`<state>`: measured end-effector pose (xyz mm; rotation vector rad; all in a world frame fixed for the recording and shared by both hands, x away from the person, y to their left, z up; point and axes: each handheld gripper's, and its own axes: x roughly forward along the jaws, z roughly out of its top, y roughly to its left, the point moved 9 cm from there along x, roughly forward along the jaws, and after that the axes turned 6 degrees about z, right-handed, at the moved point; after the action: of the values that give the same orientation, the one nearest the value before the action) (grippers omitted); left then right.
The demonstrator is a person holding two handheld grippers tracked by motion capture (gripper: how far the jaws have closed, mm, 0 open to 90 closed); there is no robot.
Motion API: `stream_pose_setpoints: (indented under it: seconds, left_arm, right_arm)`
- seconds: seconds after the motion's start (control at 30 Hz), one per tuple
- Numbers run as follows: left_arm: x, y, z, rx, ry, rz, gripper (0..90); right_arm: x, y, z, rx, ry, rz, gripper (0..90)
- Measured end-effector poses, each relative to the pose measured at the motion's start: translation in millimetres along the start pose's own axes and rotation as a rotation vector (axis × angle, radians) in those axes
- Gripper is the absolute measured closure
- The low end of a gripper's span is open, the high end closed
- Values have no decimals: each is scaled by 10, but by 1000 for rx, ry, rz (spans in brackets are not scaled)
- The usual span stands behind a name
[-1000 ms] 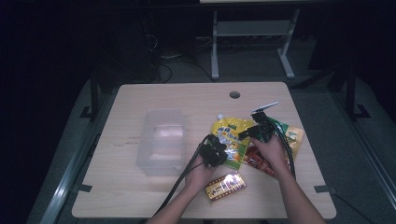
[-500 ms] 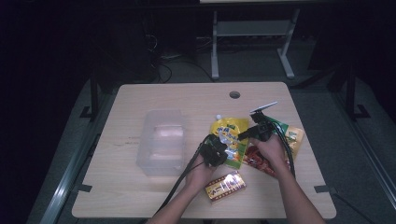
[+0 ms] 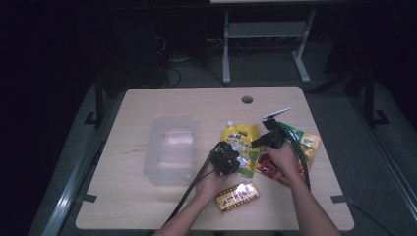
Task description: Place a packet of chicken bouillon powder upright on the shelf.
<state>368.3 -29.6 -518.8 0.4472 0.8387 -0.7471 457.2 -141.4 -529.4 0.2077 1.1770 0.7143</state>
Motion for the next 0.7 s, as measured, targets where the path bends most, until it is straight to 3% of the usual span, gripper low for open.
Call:
stream_pose_setpoints:
  seconds: [0.07, 0.33, 0.5, 0.7]
  left_arm:
    - [1, 0, 0, -4, -3, -3, 863]
    - [-39, 11, 4, -14, -2, -27, 798]
    - [-95, 12, 63, -44, -46, -27, 744]
    - [-217, 90, 129, -98, -97, -5, 573]
  right_arm:
    - [10, 19, 10, -21, -4, -10, 890]
    - [-53, 79, 54, -63, -42, -26, 897]
    - [-195, 173, 109, -104, -93, -4, 899]
    - [-451, 341, 161, -185, -175, 19, 899]
